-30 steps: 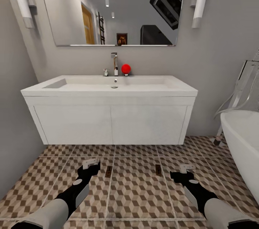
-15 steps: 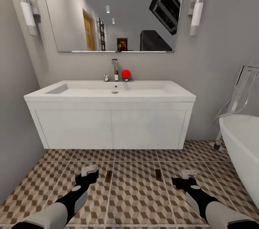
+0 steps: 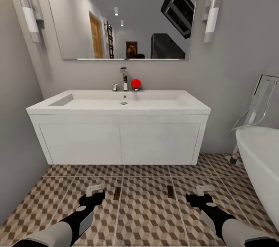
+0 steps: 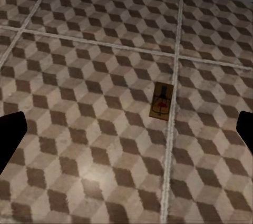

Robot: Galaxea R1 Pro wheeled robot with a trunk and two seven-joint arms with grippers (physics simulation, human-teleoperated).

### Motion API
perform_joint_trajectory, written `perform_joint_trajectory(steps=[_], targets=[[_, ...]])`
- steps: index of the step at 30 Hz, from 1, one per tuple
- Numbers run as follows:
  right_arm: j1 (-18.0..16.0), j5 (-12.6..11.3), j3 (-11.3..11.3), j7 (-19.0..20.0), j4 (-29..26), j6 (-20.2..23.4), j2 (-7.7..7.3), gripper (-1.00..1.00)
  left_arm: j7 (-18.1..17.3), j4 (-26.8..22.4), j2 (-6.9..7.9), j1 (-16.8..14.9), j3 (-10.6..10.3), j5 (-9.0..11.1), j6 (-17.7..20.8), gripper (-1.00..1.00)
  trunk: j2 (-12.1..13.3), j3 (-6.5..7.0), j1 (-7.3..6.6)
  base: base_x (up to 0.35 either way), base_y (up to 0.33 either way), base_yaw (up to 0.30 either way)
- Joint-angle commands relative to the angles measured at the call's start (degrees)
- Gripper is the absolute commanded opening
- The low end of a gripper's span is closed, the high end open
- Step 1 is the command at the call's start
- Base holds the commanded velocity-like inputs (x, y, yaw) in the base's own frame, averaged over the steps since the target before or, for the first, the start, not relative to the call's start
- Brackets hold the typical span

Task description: Take the four mousetraps from the cabinet in the bathroom and place them on the bathroom floor. Make sure all four end up on the same floor surface, and ensure that at least two of them are either under or directly next to the same bathroom sink.

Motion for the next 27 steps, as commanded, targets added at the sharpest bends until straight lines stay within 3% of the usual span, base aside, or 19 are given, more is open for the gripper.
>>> perform_joint_trajectory(steps=[1,14,27], targets=[[0.0,-0.6,0.5,-0.1,0.1,-0.2,-0.01,1.00,0.3,0.1,0.00,0.0,-0.5,0.4,-0.2,1.00,0.0,-0.06,-0.01,0.000,0.000,0.000],[0.0,-0.5,0.6,-0.2,0.4,-0.2,-0.01,1.00,0.5,1.0,-0.13,0.1,-0.6,0.3,-0.3,1.00,4.4,1.92,-2.43,0.000,0.000,0.000],[0.1,-0.5,0.6,-0.1,2.2,-0.5,-0.01,1.00,0.3,5.7,-0.18,0.2,-0.6,0.3,-0.3,1.00,9.6,4.25,-5.28,0.000,0.000,0.000]])
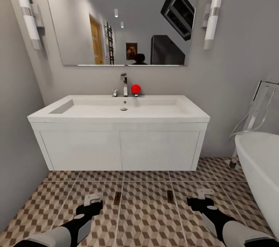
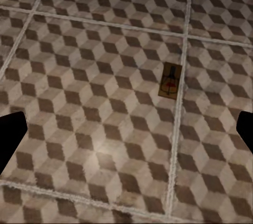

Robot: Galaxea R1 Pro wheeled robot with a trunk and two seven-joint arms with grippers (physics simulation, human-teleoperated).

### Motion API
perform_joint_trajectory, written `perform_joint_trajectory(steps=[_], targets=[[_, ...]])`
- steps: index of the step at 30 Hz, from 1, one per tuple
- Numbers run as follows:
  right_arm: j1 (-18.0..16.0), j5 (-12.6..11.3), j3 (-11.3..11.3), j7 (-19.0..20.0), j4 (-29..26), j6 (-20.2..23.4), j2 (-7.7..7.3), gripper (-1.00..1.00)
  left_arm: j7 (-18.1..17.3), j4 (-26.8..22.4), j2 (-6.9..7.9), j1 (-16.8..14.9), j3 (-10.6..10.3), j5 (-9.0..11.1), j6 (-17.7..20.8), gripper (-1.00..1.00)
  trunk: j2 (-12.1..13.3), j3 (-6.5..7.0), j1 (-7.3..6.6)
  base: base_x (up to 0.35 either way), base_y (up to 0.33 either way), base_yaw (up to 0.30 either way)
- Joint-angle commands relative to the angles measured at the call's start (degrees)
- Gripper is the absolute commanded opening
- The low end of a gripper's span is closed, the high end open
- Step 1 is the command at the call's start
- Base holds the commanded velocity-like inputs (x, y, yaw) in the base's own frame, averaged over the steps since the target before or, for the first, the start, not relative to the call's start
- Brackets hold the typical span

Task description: Take the four mousetraps from the cabinet in the bathroom and place them on the bathroom floor. Make sure all four end up on the same floor surface, and ensure that at least two of them are either under or directly next to the same bathroom sink.

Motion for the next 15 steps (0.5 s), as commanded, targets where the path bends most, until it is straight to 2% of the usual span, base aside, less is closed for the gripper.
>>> perform_joint_trajectory(steps=[1,15], targets=[[0.0,-0.6,0.5,-0.1,0.3,-0.4,-0.01,1.00,0.1,0.5,-0.07,0.0,-0.5,0.4,-0.2,1.00,0.4,0.13,-0.24,0.000,0.000,0.000],[0.0,-0.6,0.5,-0.1,4.1,-4.0,0.05,1.00,-0.1,2.4,-0.76,0.3,-0.5,0.3,-0.3,1.00,6.0,2.64,-3.31,0.000,0.000,0.000]])
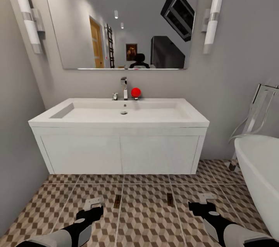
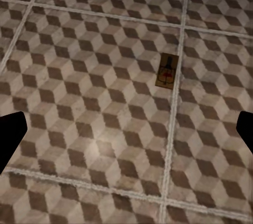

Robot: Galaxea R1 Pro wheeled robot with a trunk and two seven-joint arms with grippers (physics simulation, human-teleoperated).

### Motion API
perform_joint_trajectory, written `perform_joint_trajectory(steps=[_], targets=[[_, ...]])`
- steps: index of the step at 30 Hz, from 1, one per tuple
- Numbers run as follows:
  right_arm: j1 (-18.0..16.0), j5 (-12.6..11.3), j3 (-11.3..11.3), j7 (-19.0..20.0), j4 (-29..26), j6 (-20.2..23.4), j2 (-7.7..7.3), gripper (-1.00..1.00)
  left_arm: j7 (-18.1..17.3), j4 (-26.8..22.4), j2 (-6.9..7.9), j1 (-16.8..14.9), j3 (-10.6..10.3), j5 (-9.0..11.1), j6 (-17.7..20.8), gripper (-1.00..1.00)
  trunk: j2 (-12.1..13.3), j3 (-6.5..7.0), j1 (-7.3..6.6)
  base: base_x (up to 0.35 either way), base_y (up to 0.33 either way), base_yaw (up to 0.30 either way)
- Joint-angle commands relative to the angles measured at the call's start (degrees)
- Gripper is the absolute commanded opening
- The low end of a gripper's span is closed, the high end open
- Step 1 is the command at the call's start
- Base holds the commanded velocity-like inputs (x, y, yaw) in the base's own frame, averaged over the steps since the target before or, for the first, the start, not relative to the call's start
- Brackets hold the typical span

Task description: Take the four mousetraps from the cabinet in the bathroom and place them on the bathroom floor. Make sure all four end up on the same floor surface, and ensure that at least two of them are either under or directly next to the same bathroom sink.

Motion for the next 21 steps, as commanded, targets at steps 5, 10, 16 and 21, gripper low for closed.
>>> perform_joint_trajectory(steps=[5,10,16,21], targets=[[0.0,-0.6,0.5,-0.1,0.3,-0.7,0.02,1.00,0.1,0.3,-0.09,0.0,-0.5,0.3,-0.4,1.00,2.0,0.84,-1.11,0.000,0.000,0.000],[0.0,-0.7,0.5,-0.1,0.3,-0.8,0.03,1.00,0.1,0.3,-0.13,0.0,-0.5,0.3,-0.4,1.00,4.0,1.74,-2.21,0.000,0.000,0.000],[0.0,-0.7,0.5,-0.1,0.4,-0.8,0.09,1.00,0.1,0.4,-0.09,0.0,-0.5,0.3,-0.4,1.00,6.4,2.82,-3.53,0.000,0.000,0.000],[0.0,-0.7,0.5,-0.1,0.4,-0.8,0.11,1.00,0.2,0.4,-0.01,0.1,-0.5,0.3,-0.4,1.00,8.4,3.72,-4.63,0.000,0.000,0.000]])
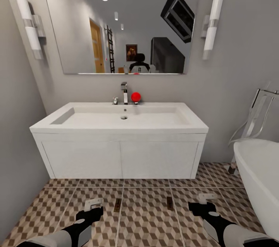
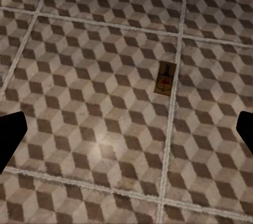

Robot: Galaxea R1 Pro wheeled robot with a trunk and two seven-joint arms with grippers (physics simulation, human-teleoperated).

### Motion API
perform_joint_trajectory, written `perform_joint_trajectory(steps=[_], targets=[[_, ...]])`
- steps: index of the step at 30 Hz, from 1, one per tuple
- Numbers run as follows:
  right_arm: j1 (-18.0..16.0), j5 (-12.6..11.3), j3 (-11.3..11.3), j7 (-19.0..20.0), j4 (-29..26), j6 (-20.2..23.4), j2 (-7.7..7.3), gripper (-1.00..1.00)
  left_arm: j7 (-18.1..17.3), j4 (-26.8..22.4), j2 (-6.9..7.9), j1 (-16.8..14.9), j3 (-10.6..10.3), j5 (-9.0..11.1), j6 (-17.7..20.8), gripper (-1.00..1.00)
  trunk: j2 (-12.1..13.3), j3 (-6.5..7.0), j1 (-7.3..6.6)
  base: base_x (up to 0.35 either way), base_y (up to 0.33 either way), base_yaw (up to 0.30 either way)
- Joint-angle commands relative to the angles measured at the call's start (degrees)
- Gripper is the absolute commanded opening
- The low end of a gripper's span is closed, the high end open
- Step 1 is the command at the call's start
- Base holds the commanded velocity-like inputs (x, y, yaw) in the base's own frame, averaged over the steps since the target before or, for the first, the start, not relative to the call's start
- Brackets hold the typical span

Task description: Take the four mousetraps from the cabinet in the bathroom and place them on the bathroom floor. Make sure all four end up on the same floor surface, and ensure that at least two of them are either under or directly next to the same bathroom sink.

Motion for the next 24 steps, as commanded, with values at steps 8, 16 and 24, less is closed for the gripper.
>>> perform_joint_trajectory(steps=[8,16,24], targets=[[0.0,-0.6,0.5,-0.1,0.1,-0.2,0.01,1.00,0.4,0.2,0.00,-0.1,-0.5,0.4,-0.3,1.00,3.2,1.38,-1.77,0.000,0.000,0.000],[0.0,-0.6,0.5,-0.1,0.1,-0.2,0.01,1.00,0.5,0.3,0.06,-0.1,-0.5,0.3,-0.2,1.00,6.4,2.82,-3.53,0.000,0.000,0.000],[0.0,-0.6,0.5,-0.1,0.1,-0.2,0.01,1.00,0.5,0.3,0.17,-0.1,-0.5,0.3,-0.3,1.00,9.6,4.26,-5.28,0.000,0.000,0.000]])
